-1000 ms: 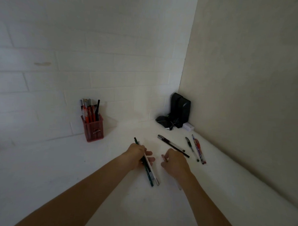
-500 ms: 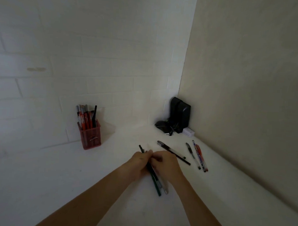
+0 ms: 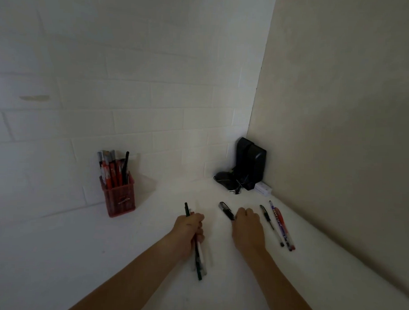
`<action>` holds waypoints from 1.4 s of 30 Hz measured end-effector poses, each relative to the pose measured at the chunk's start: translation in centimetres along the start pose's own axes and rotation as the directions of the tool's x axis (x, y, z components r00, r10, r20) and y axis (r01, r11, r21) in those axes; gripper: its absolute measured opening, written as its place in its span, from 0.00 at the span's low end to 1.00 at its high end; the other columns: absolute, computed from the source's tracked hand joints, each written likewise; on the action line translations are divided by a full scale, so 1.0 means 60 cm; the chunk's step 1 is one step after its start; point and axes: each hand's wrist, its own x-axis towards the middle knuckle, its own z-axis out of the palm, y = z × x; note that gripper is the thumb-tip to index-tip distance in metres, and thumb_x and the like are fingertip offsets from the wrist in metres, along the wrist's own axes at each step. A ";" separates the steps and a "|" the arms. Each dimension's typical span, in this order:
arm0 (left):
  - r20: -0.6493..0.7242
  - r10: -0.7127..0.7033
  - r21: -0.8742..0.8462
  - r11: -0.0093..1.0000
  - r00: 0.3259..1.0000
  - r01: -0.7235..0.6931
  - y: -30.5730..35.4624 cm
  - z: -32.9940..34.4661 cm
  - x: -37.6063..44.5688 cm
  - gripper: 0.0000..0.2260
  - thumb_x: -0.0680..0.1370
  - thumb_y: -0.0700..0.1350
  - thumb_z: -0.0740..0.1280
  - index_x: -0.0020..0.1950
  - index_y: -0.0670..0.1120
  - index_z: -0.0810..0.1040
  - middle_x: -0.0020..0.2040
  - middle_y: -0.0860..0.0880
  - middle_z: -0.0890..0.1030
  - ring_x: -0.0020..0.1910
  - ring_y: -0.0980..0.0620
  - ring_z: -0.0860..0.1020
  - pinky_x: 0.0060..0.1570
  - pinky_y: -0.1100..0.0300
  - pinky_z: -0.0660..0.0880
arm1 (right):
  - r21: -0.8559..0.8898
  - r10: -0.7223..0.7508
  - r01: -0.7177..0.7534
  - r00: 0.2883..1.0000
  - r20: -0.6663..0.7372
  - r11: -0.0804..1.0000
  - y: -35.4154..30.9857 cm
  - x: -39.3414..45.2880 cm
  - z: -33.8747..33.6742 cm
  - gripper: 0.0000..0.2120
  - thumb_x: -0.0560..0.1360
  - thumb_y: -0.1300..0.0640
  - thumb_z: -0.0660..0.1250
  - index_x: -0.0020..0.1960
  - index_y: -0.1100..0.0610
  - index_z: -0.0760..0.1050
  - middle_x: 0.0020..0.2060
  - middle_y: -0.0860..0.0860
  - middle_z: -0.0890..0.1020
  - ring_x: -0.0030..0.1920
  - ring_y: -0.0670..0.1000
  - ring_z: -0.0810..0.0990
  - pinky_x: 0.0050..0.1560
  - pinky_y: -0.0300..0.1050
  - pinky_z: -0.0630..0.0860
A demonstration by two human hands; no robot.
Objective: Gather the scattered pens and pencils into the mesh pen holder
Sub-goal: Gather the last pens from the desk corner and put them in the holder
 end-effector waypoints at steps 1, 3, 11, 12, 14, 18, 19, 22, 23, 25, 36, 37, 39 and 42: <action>-0.003 -0.022 -0.010 1.000 1.000 0.021 0.000 0.006 0.000 0.06 0.79 0.35 0.63 0.42 0.39 0.71 0.29 0.44 0.70 0.22 0.50 0.68 0.20 0.64 0.68 | -0.046 -0.002 0.002 1.000 0.008 0.999 -0.011 -0.003 0.000 0.15 0.76 0.54 0.68 0.59 0.61 0.73 0.52 0.57 0.78 0.50 0.54 0.78 0.44 0.45 0.76; 0.005 -0.065 -0.060 0.996 0.998 0.065 -0.003 0.017 -0.003 0.05 0.80 0.35 0.60 0.45 0.36 0.72 0.34 0.39 0.76 0.27 0.44 0.77 0.22 0.59 0.76 | -0.100 -0.009 0.010 1.000 0.015 0.995 -0.035 -0.012 0.004 0.18 0.66 0.57 0.77 0.50 0.63 0.75 0.41 0.58 0.79 0.37 0.55 0.80 0.31 0.46 0.74; 0.077 -0.071 -0.089 0.993 0.994 0.078 -0.011 0.011 -0.004 0.11 0.81 0.34 0.56 0.38 0.40 0.66 0.26 0.43 0.75 0.20 0.45 0.75 0.25 0.57 0.76 | -0.062 -0.019 0.013 0.995 -0.101 0.998 -0.046 -0.020 0.026 0.14 0.58 0.67 0.80 0.35 0.63 0.75 0.24 0.56 0.74 0.19 0.51 0.72 0.18 0.38 0.66; 0.080 -0.072 -0.088 0.993 0.994 0.079 -0.010 0.010 -0.006 0.11 0.81 0.33 0.56 0.38 0.40 0.66 0.26 0.42 0.75 0.22 0.45 0.76 0.27 0.55 0.78 | -0.056 -0.027 0.022 0.995 -0.096 0.998 -0.046 -0.022 0.026 0.13 0.60 0.67 0.80 0.36 0.62 0.75 0.25 0.55 0.74 0.19 0.51 0.72 0.18 0.39 0.66; 0.085 -0.068 -0.079 0.994 0.994 0.074 -0.012 0.007 -0.006 0.09 0.80 0.33 0.56 0.41 0.40 0.69 0.34 0.39 0.77 0.31 0.43 0.79 0.37 0.50 0.80 | -0.038 -0.015 0.014 0.999 -0.040 0.999 -0.045 -0.027 0.021 0.14 0.60 0.66 0.80 0.37 0.62 0.75 0.25 0.55 0.74 0.20 0.50 0.71 0.18 0.39 0.65; 0.085 -0.074 -0.090 0.993 0.994 0.082 -0.011 0.003 -0.011 0.08 0.79 0.32 0.57 0.44 0.44 0.67 0.39 0.40 0.73 0.37 0.44 0.76 0.37 0.52 0.76 | 0.007 -0.034 0.034 0.999 -0.005 0.999 -0.051 -0.032 0.007 0.16 0.60 0.64 0.82 0.39 0.62 0.75 0.28 0.55 0.77 0.22 0.50 0.73 0.18 0.39 0.63; 0.074 -0.087 -0.100 0.991 0.994 0.094 -0.011 0.003 -0.011 0.10 0.78 0.32 0.58 0.41 0.45 0.67 0.38 0.41 0.73 0.35 0.45 0.75 0.35 0.54 0.74 | 0.049 -0.035 0.034 0.999 0.004 0.998 -0.058 -0.034 0.000 0.13 0.68 0.60 0.78 0.44 0.61 0.75 0.33 0.55 0.79 0.27 0.49 0.75 0.21 0.37 0.62; -0.006 -0.072 -0.079 0.994 0.997 0.071 -0.007 -0.003 -0.009 0.06 0.79 0.35 0.61 0.44 0.37 0.75 0.36 0.40 0.78 0.31 0.46 0.76 0.32 0.58 0.75 | 0.263 -0.058 0.036 0.996 0.074 0.964 -0.085 -0.037 0.003 0.08 0.83 0.53 0.58 0.53 0.57 0.70 0.46 0.53 0.80 0.40 0.50 0.77 0.31 0.39 0.67; -0.046 -0.043 -0.076 0.996 0.998 0.040 -0.007 -0.005 -0.004 0.07 0.80 0.37 0.63 0.49 0.34 0.77 0.38 0.39 0.80 0.33 0.44 0.78 0.33 0.57 0.76 | 0.318 -0.099 0.070 0.992 0.078 0.946 -0.097 -0.042 0.005 0.08 0.83 0.52 0.56 0.52 0.56 0.70 0.46 0.52 0.80 0.41 0.51 0.78 0.34 0.41 0.70; -0.072 -0.004 -0.143 0.990 0.997 -0.006 -0.009 -0.009 0.002 0.13 0.81 0.43 0.64 0.57 0.34 0.79 0.42 0.39 0.82 0.39 0.43 0.80 0.42 0.54 0.78 | 0.386 -0.139 0.096 0.987 0.085 0.918 -0.119 -0.054 0.006 0.09 0.83 0.52 0.56 0.52 0.55 0.72 0.46 0.52 0.80 0.44 0.52 0.79 0.38 0.43 0.72; 0.022 0.024 -0.266 0.964 0.999 -0.018 0.002 -0.025 0.005 0.03 0.83 0.37 0.61 0.51 0.37 0.71 0.44 0.37 0.81 0.34 0.40 0.84 0.34 0.48 0.84 | 0.436 -0.036 0.073 0.995 -0.092 0.897 -0.055 -0.015 -0.026 0.11 0.81 0.55 0.61 0.42 0.58 0.74 0.38 0.54 0.77 0.38 0.53 0.75 0.39 0.46 0.74; 0.035 0.030 -0.266 0.964 0.999 -0.020 0.000 -0.024 0.003 0.03 0.83 0.36 0.61 0.51 0.36 0.70 0.43 0.37 0.81 0.32 0.40 0.84 0.32 0.49 0.83 | 0.297 0.038 0.022 0.980 -0.193 0.955 -0.027 -0.007 -0.027 0.07 0.78 0.57 0.63 0.44 0.59 0.74 0.40 0.56 0.77 0.39 0.55 0.75 0.40 0.49 0.75; 0.042 0.042 -0.234 0.972 0.998 -0.031 -0.005 -0.025 0.002 0.05 0.83 0.36 0.61 0.48 0.36 0.71 0.38 0.38 0.78 0.30 0.43 0.81 0.28 0.55 0.82 | 0.080 0.215 -0.200 0.928 -0.303 0.977 0.029 0.004 -0.030 0.08 0.73 0.59 0.68 0.49 0.62 0.76 0.45 0.61 0.77 0.46 0.60 0.76 0.44 0.54 0.74; 0.039 0.057 -0.172 0.984 0.998 -0.049 -0.005 -0.028 0.004 0.10 0.82 0.38 0.63 0.42 0.39 0.71 0.33 0.43 0.73 0.24 0.50 0.73 0.22 0.62 0.74 | -0.021 0.473 -0.481 0.868 -0.151 0.876 0.080 0.005 -0.029 0.21 0.76 0.49 0.66 0.62 0.63 0.73 0.58 0.63 0.74 0.58 0.63 0.72 0.56 0.55 0.71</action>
